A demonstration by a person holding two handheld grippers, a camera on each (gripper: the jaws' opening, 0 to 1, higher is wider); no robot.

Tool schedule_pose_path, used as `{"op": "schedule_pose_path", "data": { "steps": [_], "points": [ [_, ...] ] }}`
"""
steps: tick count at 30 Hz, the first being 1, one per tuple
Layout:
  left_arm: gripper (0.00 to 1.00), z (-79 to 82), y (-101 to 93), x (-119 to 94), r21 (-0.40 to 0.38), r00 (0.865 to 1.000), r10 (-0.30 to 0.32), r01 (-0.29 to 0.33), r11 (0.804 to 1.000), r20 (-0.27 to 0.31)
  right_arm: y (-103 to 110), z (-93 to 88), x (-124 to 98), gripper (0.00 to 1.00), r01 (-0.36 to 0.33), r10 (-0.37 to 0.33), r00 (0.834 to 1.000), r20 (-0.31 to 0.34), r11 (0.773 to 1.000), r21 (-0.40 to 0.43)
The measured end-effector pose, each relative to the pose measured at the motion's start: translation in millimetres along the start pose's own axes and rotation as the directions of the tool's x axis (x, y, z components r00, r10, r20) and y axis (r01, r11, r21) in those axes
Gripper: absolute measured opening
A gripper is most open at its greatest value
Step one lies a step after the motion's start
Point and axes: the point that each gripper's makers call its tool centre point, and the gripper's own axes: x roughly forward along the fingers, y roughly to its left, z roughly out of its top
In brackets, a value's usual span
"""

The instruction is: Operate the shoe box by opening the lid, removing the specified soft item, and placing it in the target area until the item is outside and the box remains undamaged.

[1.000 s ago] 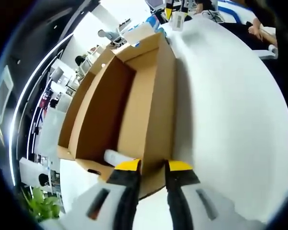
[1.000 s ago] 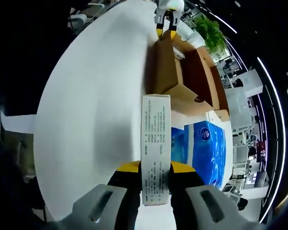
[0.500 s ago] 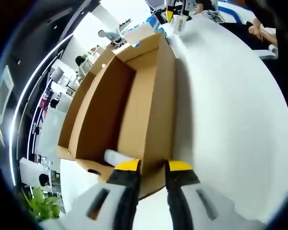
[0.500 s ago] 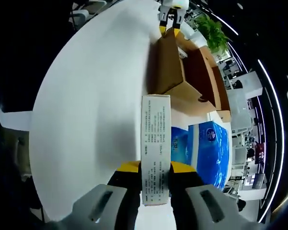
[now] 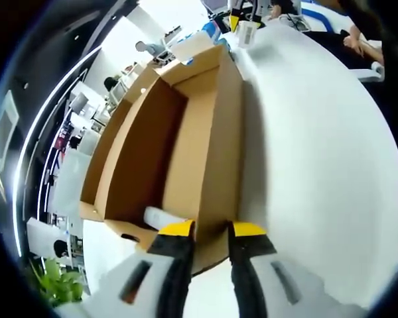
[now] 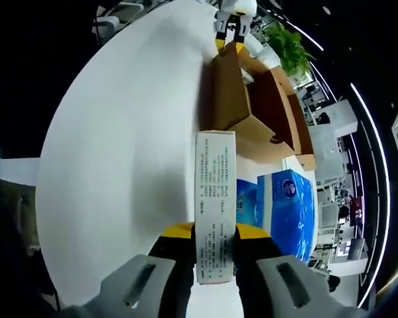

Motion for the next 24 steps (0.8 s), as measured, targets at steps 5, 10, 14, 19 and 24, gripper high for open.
{"op": "schedule_pose_path", "data": {
  "steps": [5,10,14,19,24],
  "points": [
    [0.2,0.3,-0.3,0,0.0,1.0,0.001,-0.001,1.0,0.0,5,-7.7,5,0.21,-0.02,0.02,0.999,-0.032,1.0,0.005],
    [0.2,0.2,-0.2,0,0.001,1.0,0.003,-0.003,1.0,0.003,9,-21.8,6,0.21,-0.028,0.029,0.996,-0.084,1.0,0.009],
    [0.2,0.3,-0.3,-1,0.001,1.0,0.004,-0.004,1.0,0.003,11,-24.9,7,0.21,-0.038,0.039,0.995,-0.096,0.999,0.015],
    [0.2,0.5,-0.5,-1,0.001,1.0,0.005,-0.005,1.0,0.002,13,-27.3,9,0.21,-0.046,0.047,0.993,-0.107,0.999,0.018],
    [0.2,0.6,-0.2,-1,0.002,1.0,0.005,-0.005,1.0,0.003,15,-30.2,12,0.21,-0.058,0.061,0.991,-0.117,0.998,0.024]
  ]
}}
